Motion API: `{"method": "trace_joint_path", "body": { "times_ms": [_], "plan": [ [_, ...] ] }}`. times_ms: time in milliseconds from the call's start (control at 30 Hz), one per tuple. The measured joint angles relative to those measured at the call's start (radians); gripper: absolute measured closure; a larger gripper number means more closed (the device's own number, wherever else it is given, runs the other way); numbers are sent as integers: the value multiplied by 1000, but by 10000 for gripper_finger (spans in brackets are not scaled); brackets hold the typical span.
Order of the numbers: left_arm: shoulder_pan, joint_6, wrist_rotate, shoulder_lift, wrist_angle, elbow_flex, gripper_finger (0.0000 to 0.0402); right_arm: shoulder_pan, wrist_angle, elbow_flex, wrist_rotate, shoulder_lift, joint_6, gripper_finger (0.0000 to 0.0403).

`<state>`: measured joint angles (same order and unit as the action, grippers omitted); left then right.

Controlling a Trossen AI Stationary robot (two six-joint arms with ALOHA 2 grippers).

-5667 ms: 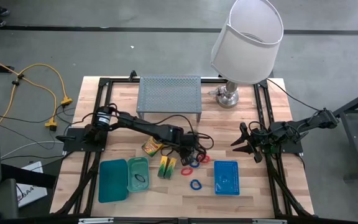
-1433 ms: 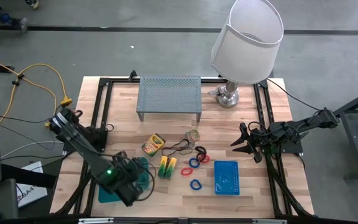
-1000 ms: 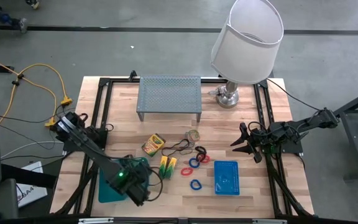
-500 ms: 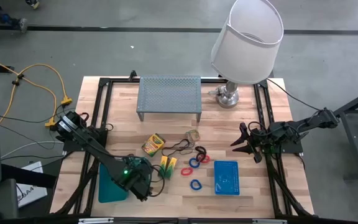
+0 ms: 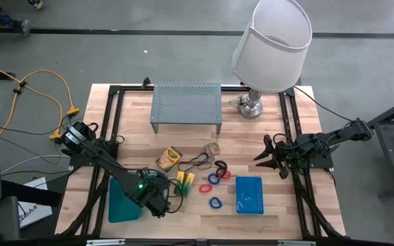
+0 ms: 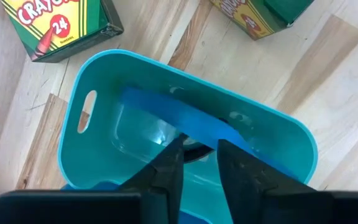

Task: Pick & Place Office Desk Supplies
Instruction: Put the gray rubber band into the green bin

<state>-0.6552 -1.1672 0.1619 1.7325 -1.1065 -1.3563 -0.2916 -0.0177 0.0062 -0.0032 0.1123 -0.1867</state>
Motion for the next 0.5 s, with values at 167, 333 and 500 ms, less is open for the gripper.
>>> {"method": "trace_joint_path", "body": {
  "times_ms": [167,333,500],
  "plan": [
    [0,-4,11,-7,-4,0,301,0,0,0,0,0,0,309],
    [22,16,29,-69,-23,0,301,0,0,0,0,0,0,309],
    [71,82,86,-152,-38,0,301,0,0,0,0,0,0,309]
  ]
}}
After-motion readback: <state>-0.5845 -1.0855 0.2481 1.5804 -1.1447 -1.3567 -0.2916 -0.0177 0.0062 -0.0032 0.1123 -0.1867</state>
